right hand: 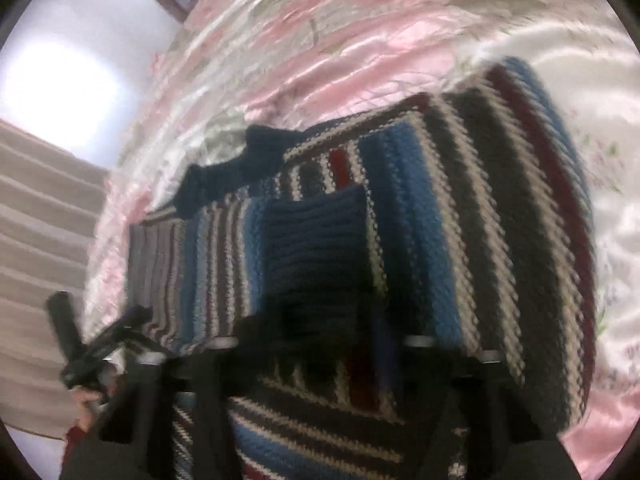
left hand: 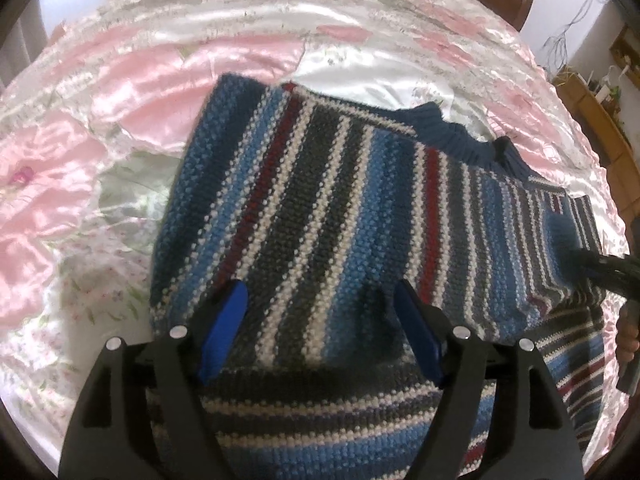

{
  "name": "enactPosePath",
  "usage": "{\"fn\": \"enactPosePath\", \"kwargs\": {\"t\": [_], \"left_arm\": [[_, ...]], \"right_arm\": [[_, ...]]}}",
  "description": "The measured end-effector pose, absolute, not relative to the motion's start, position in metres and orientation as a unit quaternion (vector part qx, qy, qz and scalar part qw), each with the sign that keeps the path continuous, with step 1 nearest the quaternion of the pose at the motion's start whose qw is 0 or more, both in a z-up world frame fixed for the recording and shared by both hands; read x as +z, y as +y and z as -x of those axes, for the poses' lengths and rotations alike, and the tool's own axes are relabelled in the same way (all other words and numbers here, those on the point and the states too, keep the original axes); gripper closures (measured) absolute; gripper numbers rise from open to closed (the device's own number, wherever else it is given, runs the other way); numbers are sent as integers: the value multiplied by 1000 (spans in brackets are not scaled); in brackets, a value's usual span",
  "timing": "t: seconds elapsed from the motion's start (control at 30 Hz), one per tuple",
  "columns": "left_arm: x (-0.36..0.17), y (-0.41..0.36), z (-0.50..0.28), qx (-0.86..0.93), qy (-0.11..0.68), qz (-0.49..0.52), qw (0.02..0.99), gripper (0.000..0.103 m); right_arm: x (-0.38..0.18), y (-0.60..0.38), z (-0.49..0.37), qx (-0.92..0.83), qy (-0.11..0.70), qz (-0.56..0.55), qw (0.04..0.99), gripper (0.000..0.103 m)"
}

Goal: Fold small clothes

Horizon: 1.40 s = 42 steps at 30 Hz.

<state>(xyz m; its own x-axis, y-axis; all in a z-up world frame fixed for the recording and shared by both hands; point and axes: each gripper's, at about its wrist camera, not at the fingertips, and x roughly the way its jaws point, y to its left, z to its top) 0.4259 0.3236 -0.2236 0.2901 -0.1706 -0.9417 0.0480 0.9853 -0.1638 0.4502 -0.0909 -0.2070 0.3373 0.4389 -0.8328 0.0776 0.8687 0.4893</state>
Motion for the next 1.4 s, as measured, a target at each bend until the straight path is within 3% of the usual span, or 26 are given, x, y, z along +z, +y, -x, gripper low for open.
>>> {"fn": "enactPosePath", "kwargs": {"t": [0.07, 0.2, 0.47, 0.53, 0.57, 0.6, 0.87, 1.0, 1.4], "left_arm": [[-215, 323, -420, -71, 582, 47, 809, 28], [-212, 318, -412, -86, 573, 14, 815, 28], [-232, 324, -416, -83, 594, 26, 800, 27], [-227, 323, -415, -79, 598, 26, 797, 27], [-222, 324, -414, -77, 598, 30, 797, 27], [-214, 325, -409, -77, 597, 37, 798, 27], [-169, 355, -312, -66, 607, 25, 792, 27], [-155, 374, -244, -44, 622, -2, 782, 27], [-150, 385, -129, -76, 665, 74, 739, 26]], "right_arm": [[-199, -87, -450, 124, 551, -217, 796, 81], [-188, -91, -444, 111, 530, -196, 818, 82], [-218, -97, -445, 98, 553, -204, 802, 79], [-211, -100, -435, 95, 546, -204, 807, 70], [-205, -102, -427, 89, 540, -200, 813, 58], [-198, -103, -416, 80, 533, -191, 821, 54], [-162, -105, -290, 92, 532, -141, 830, 53], [-152, -103, -225, 85, 545, -123, 825, 47], [-164, -91, -88, 44, 580, -153, 799, 38]]}}
